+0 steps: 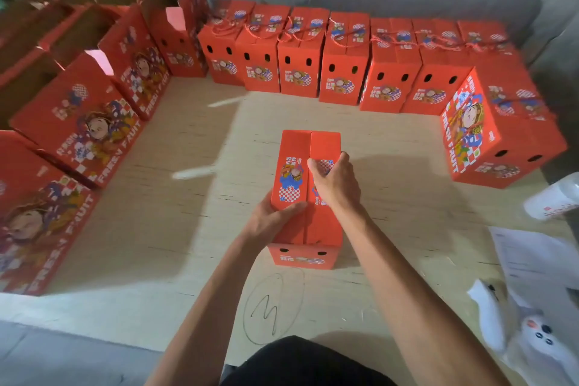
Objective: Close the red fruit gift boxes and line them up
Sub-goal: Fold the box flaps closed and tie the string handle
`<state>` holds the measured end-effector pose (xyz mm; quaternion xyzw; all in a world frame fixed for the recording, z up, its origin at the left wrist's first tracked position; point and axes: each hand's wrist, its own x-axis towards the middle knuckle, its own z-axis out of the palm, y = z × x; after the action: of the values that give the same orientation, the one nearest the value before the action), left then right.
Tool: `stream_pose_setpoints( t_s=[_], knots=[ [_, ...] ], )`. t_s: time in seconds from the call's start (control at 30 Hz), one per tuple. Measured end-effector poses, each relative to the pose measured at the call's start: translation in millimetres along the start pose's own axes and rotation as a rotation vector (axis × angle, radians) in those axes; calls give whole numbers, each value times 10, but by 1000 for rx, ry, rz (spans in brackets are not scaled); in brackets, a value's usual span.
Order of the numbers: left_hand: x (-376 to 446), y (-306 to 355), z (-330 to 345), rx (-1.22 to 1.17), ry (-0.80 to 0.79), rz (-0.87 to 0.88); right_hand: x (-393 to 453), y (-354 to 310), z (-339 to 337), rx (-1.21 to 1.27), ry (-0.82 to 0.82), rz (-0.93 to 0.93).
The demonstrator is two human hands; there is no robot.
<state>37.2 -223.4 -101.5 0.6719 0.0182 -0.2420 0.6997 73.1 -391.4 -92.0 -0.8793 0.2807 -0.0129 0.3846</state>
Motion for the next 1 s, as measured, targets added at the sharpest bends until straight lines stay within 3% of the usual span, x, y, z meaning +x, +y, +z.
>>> stream_pose_setpoints(
  t_s=[0.17,0.43,0.6,0.73,0.9,1.0],
  knots=[
    [-5,27,-10,4,-53,-23,405,-91,10,43,-48,121],
    [38,-16,-2,36,-19,25,486,-46,-56,118,-33,119],
    [91,48,-140,182,107,-215,332,263,-244,154,-100,170],
    [130,91,-220,240,213,-292,129,530,-434,197,-228,131],
    [88,397,-219,438,334,-108,-64,448,-680,323,-123,-95],
    [-59,800,-166,361,333,68,-206,109,-865,501,-95,-217]
  ],
)
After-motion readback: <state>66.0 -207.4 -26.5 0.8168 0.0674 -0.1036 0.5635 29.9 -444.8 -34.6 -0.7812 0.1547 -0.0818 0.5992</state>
